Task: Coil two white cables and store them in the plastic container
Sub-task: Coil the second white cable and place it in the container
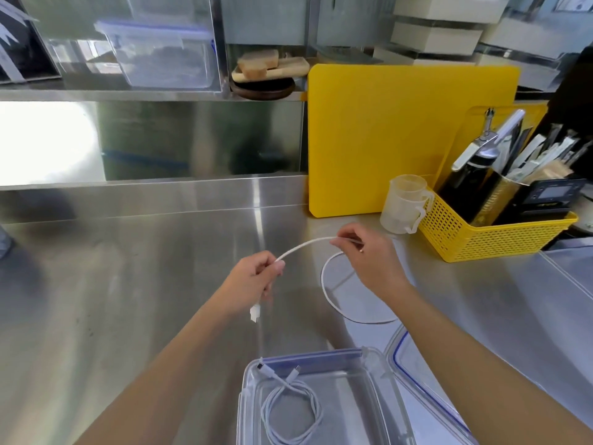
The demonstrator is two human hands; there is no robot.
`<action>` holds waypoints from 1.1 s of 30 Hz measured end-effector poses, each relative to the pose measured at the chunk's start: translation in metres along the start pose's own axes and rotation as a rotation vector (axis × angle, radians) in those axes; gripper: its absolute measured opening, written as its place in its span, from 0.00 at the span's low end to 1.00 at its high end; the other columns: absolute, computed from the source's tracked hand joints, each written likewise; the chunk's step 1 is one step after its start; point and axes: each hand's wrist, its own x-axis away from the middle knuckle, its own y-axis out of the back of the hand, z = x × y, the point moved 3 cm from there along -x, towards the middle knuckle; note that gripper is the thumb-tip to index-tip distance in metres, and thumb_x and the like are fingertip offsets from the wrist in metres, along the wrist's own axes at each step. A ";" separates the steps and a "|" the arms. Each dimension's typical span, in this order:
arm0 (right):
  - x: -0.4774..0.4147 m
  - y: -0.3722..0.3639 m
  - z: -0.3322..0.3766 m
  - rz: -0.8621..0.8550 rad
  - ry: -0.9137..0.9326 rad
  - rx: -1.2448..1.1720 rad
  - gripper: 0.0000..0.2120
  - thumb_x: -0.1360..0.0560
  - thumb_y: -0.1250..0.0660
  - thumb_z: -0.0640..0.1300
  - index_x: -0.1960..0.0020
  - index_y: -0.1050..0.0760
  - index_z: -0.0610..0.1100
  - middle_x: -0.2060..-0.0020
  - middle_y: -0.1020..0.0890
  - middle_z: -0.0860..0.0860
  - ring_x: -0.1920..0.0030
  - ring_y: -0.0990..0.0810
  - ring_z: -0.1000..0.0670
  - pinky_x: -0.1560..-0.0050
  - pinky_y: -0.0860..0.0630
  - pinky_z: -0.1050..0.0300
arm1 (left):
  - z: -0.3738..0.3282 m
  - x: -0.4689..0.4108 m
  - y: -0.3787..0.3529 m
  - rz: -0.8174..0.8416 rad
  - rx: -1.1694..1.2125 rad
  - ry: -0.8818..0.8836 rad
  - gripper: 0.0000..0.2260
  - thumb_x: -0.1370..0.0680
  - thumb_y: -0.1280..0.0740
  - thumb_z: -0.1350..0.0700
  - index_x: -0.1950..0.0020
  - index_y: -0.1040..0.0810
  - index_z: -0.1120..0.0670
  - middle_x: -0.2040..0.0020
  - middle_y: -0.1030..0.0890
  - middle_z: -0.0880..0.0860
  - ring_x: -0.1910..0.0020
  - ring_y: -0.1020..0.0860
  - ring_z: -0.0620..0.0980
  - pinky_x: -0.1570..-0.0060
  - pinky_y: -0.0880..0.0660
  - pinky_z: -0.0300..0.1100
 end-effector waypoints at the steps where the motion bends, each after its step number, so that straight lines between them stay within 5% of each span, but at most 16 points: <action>1: -0.001 0.004 0.002 -0.027 -0.003 0.027 0.09 0.27 0.33 0.46 0.55 0.24 0.40 0.60 0.19 0.44 0.59 0.24 0.44 0.56 0.28 0.48 | -0.006 0.002 0.001 0.000 0.120 0.031 0.13 0.20 0.39 0.56 0.65 0.29 0.55 0.77 0.35 0.46 0.78 0.37 0.45 0.74 0.36 0.38; 6: -0.003 0.015 -0.006 -0.041 -0.080 -0.063 0.08 0.28 0.32 0.47 0.58 0.29 0.45 0.66 0.25 0.52 0.64 0.27 0.51 0.63 0.30 0.59 | -0.044 0.011 0.019 0.043 0.806 0.063 0.14 0.20 0.45 0.55 0.64 0.31 0.55 0.78 0.39 0.45 0.82 0.43 0.40 0.80 0.50 0.33; 9: 0.000 0.020 -0.019 -0.077 -0.117 -0.218 0.10 0.27 0.33 0.41 0.60 0.32 0.53 0.65 0.24 0.51 0.64 0.25 0.48 0.59 0.26 0.52 | -0.060 0.014 0.044 0.011 1.165 -0.008 0.09 0.25 0.42 0.54 0.65 0.29 0.54 0.78 0.38 0.45 0.80 0.48 0.42 0.82 0.48 0.34; 14: 0.004 0.022 -0.020 -0.173 -0.054 -0.137 0.09 0.26 0.33 0.39 0.60 0.30 0.50 0.68 0.25 0.54 0.66 0.27 0.54 0.62 0.30 0.61 | -0.067 0.020 0.069 -0.086 1.323 -0.117 0.07 0.34 0.32 0.57 0.58 0.26 0.54 0.76 0.36 0.46 0.79 0.43 0.43 0.81 0.41 0.33; 16: 0.006 0.020 -0.012 -0.180 0.057 0.100 0.04 0.26 0.34 0.41 0.59 0.27 0.44 0.70 0.25 0.51 0.69 0.29 0.51 0.66 0.33 0.58 | -0.065 0.020 0.068 -0.102 1.311 -0.128 0.04 0.28 0.37 0.56 0.57 0.23 0.53 0.74 0.34 0.45 0.79 0.37 0.42 0.78 0.37 0.33; 19: 0.005 0.014 0.003 -0.113 0.342 0.454 0.09 0.27 0.40 0.44 0.62 0.25 0.42 0.68 0.22 0.48 0.72 0.27 0.48 0.71 0.34 0.58 | -0.066 0.023 0.063 -0.136 1.192 -0.121 0.11 0.20 0.45 0.55 0.55 0.23 0.52 0.71 0.29 0.45 0.76 0.30 0.42 0.71 0.25 0.36; 22: 0.009 0.003 0.023 0.300 0.394 0.597 0.09 0.24 0.41 0.44 0.55 0.25 0.41 0.56 0.23 0.46 0.62 0.24 0.43 0.63 0.33 0.51 | -0.072 0.026 0.057 -0.147 0.985 -0.110 0.13 0.18 0.47 0.58 0.53 0.24 0.55 0.68 0.21 0.49 0.72 0.22 0.45 0.62 0.18 0.46; 24: 0.014 0.000 0.040 0.443 0.416 0.603 0.09 0.22 0.41 0.46 0.52 0.25 0.42 0.53 0.23 0.48 0.59 0.27 0.48 0.60 0.36 0.56 | -0.075 0.028 0.050 -0.137 0.816 -0.098 0.13 0.18 0.48 0.59 0.52 0.25 0.58 0.65 0.18 0.54 0.69 0.19 0.50 0.61 0.17 0.49; 28: 0.022 0.003 0.079 0.426 0.531 0.431 0.09 0.23 0.40 0.45 0.51 0.23 0.42 0.54 0.22 0.48 0.59 0.30 0.54 0.63 0.38 0.65 | -0.076 0.032 0.033 -0.045 0.498 -0.047 0.12 0.18 0.48 0.60 0.50 0.25 0.60 0.62 0.16 0.58 0.66 0.16 0.54 0.65 0.19 0.43; 33: 0.021 0.010 0.093 0.323 0.627 0.417 0.08 0.25 0.39 0.43 0.55 0.22 0.42 0.62 0.22 0.46 0.64 0.27 0.47 0.69 0.35 0.56 | -0.082 0.042 0.014 0.179 0.298 -0.046 0.13 0.18 0.47 0.61 0.51 0.24 0.63 0.70 0.18 0.56 0.73 0.20 0.51 0.67 0.22 0.38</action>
